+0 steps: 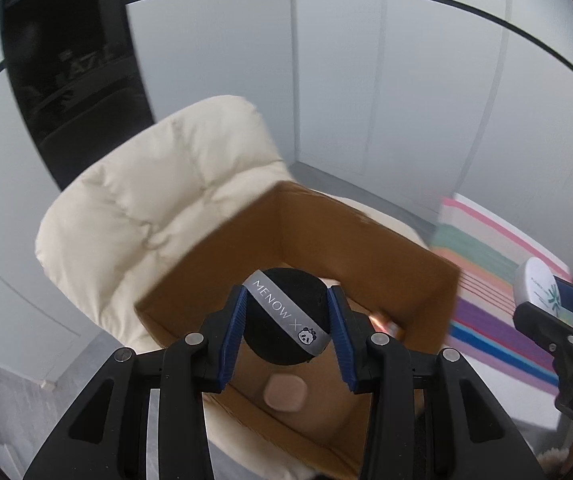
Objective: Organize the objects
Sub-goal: 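Open both grippers to drop the puff and compact into the cardboard box, then move both tools back to the clear square case and purple lip tube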
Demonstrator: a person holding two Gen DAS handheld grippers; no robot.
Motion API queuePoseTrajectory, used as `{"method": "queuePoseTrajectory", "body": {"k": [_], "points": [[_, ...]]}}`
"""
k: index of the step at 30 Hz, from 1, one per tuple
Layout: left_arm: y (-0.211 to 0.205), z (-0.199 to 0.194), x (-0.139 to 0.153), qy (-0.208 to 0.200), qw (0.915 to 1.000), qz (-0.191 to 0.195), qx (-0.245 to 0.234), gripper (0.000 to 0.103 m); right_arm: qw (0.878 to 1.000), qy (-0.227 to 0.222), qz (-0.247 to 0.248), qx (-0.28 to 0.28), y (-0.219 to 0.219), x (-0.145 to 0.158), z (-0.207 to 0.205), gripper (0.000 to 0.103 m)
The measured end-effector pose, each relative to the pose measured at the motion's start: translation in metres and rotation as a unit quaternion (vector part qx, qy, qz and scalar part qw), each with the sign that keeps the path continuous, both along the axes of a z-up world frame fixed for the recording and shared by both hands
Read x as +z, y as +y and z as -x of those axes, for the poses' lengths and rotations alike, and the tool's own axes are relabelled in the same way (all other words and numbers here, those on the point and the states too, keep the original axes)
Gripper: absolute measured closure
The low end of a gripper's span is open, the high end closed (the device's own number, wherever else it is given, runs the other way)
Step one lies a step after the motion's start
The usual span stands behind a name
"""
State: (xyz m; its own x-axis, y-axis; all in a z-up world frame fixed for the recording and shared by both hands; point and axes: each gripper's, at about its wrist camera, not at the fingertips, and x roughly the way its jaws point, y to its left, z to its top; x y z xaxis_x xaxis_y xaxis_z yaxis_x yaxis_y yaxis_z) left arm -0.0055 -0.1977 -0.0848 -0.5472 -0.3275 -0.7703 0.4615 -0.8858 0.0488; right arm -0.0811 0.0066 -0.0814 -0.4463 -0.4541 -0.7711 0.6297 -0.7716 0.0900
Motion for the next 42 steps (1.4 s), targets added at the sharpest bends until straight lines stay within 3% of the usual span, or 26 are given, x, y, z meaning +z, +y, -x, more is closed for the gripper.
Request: {"method": "queuePoseTrajectory", "body": {"k": [2, 4, 6, 7, 8, 9, 10, 20, 30, 36, 42], "points": [[-0.013, 0.007, -0.006, -0.001, 0.9998, 0.004, 0.021, 0.061, 1.0, -0.007, 0.004, 0.006, -0.017, -0.006, 0.014, 0.043], [-0.026, 0.012, -0.011, 0.003, 0.9994, -0.005, 0.033, 0.051, 1.0, -0.01, 0.004, 0.011, -0.034, -0.012, 0.027, 0.043], [-0.039, 0.012, -0.015, 0.002, 0.9985, -0.024, 0.049, 0.022, 1.0, 0.003, 0.02, 0.018, -0.046, -0.015, 0.034, 0.043], [-0.047, 0.012, -0.019, -0.008, 0.997, -0.04, 0.066, 0.013, 1.0, 0.011, 0.024, 0.016, -0.048, -0.017, 0.036, 0.042], [-0.052, 0.011, -0.021, -0.01, 0.996, -0.05, 0.073, 0.005, 1.0, 0.017, 0.021, 0.011, -0.052, -0.018, 0.038, 0.025], [-0.056, 0.009, -0.022, -0.008, 0.995, -0.059, 0.079, 0.004, 1.0, 0.021, 0.014, 0.006, -0.055, -0.02, 0.04, 0.002], [-0.06, 0.007, -0.022, -0.004, 0.9943, -0.068, 0.082, 0.004, 1.0, 0.027, 0.016, 0.005, -0.057, -0.021, 0.04, 0.0], [-0.049, 0.009, -0.021, -0.007, 0.9963, -0.057, 0.064, 0.004, 0.999, -0.007, 0.035, 0.002, -0.051, -0.032, 0.052, 0.0], [-0.022, 0.012, -0.014, 0.01, 0.9989, -0.038, 0.025, 0.004, 0.999, -0.005, 0.031, -0.032, -0.02, -0.03, 0.052, 0.0], [0.018, 0.032, -0.007, 0.028, 0.9986, -0.043, -0.016, 0.004, 0.997, 0.0, 0.028, -0.072, 0.018, -0.028, 0.051, 0.0], [0.09, 0.068, -0.002, 0.039, 0.9935, -0.044, -0.097, 0.004, 0.991, 0.014, 0.011, -0.134, 0.084, -0.026, 0.057, 0.0]]}}
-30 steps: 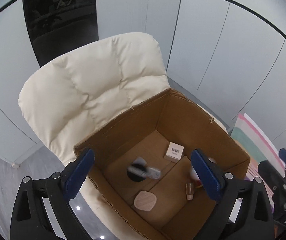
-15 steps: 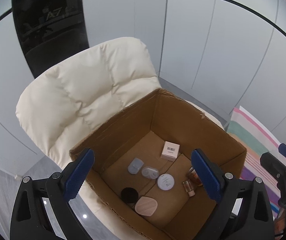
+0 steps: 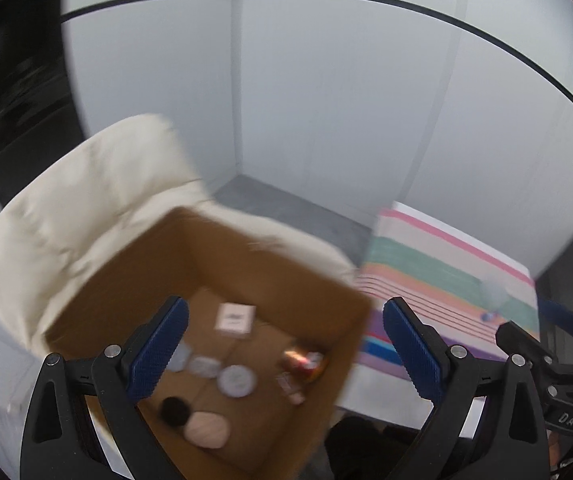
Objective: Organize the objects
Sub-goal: 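Move both tools back to the clear square case and purple lip tube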
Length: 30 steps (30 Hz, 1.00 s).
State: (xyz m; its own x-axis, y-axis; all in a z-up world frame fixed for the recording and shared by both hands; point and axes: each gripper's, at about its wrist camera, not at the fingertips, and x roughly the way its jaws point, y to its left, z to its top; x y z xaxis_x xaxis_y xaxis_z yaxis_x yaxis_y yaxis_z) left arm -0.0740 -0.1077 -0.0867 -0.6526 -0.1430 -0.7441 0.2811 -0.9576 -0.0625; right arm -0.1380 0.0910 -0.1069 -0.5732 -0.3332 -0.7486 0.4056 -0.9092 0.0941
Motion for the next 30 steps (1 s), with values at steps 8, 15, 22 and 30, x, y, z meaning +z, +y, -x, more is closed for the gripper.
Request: {"method": "queuePoseTrajectory", "body": {"k": [8, 15, 22, 30], "points": [[0.105, 0.051, -0.006, -0.013, 0.9952, -0.005, -0.097, 0.004, 0.994, -0.007, -0.014, -0.108, 0.119, -0.01, 0.016, 0.0], [0.161, 0.088, -0.011, -0.029, 0.9906, -0.013, -0.133, 0.004, 0.986, -0.025, -0.017, -0.164, 0.201, -0.032, 0.035, 0.0], [0.19, 0.145, -0.026, -0.053, 0.9886, -0.015, -0.14, 0.004, 0.987, 0.003, 0.01, -0.158, 0.254, -0.078, 0.07, 0.0], [0.204, 0.209, -0.073, -0.122, 0.9812, -0.038, -0.144, 0.005, 0.992, -0.018, -0.022, -0.124, 0.265, -0.168, 0.135, 0.0]]}}
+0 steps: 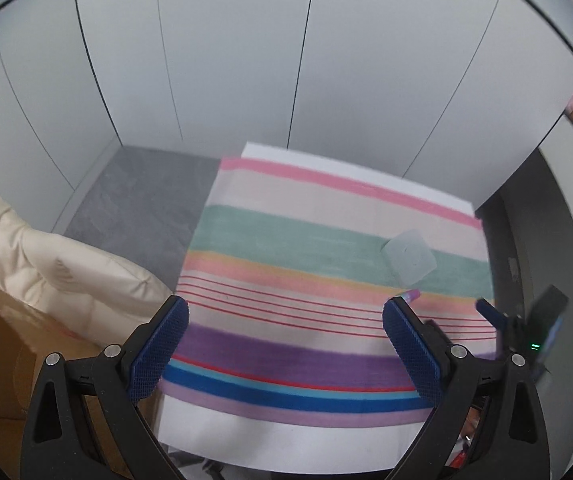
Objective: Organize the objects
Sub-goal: 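Grasp the purple lip tube with the right gripper while the left grasps the clear case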
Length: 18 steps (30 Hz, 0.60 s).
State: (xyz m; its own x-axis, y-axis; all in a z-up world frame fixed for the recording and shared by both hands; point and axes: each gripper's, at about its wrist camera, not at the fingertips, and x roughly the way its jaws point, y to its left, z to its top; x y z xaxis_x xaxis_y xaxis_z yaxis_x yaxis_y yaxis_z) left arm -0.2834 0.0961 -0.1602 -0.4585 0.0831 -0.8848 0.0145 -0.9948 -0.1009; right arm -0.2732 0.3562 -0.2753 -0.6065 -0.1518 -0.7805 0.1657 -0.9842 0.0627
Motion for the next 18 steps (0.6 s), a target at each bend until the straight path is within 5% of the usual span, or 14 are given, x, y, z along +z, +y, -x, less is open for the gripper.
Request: {"method": "queuePoseTrajectory", "body": {"k": [7, 10, 18], "points": [[0.021, 0.034, -0.042, -0.043, 0.9989, -0.018, -0.007, 0.005, 1.0, -0.019, -0.02, 0.007, -0.014, -0.07, 0.04, 0.008], [0.04, 0.043, -0.058, -0.045, 0.9987, -0.009, -0.021, 0.005, 0.999, -0.037, -0.026, 0.012, -0.016, -0.089, 0.049, 0.043], [0.124, 0.081, -0.121, -0.09, 0.9942, -0.035, -0.048, 0.005, 0.999, -0.02, 0.009, -0.043, 0.046, -0.077, 0.035, 0.043]]}}
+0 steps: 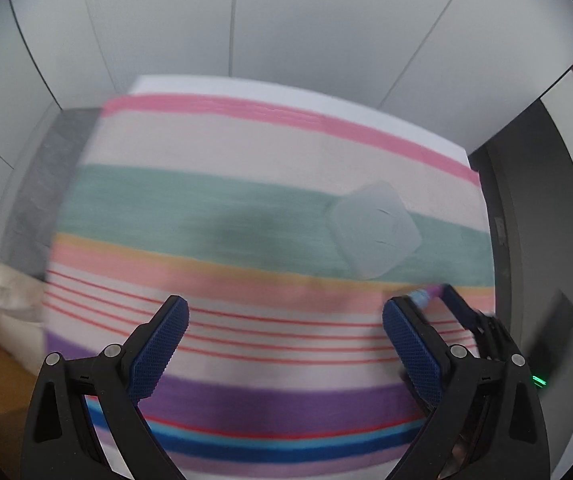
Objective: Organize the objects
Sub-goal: 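Grasp the purple lip tube with the right gripper while the left grasps the clear case, then lift the clear case and lip tube and carry both over the cardboard box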
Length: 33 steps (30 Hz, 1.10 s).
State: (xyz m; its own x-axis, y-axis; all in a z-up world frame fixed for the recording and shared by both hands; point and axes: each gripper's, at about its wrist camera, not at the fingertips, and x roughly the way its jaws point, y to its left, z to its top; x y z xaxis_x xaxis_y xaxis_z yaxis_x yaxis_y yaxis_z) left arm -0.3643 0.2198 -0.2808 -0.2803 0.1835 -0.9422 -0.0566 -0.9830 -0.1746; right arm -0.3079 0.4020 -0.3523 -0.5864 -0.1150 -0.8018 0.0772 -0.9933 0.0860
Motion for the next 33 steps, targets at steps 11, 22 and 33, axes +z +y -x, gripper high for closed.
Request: {"method": "queuePoseTrajectory", "body": {"k": [11, 22, 33], "points": [[0.079, 0.06, -0.056, -0.068, 0.9914, -0.01, 0.112, 0.005, 0.995, -0.022, 0.042, -0.089, 0.109, 0.018, -0.046, 0.043], [0.115, 0.069, -0.085, -0.055, 0.9914, 0.067, 0.098, 0.016, 0.996, -0.027, 0.042, -0.07, 0.117, 0.025, -0.068, 0.043], [0.079, 0.042, -0.08, -0.017, 0.9869, 0.152, 0.05, 0.017, 0.996, -0.036, 0.033, -0.068, 0.107, 0.036, -0.065, 0.043]]}}
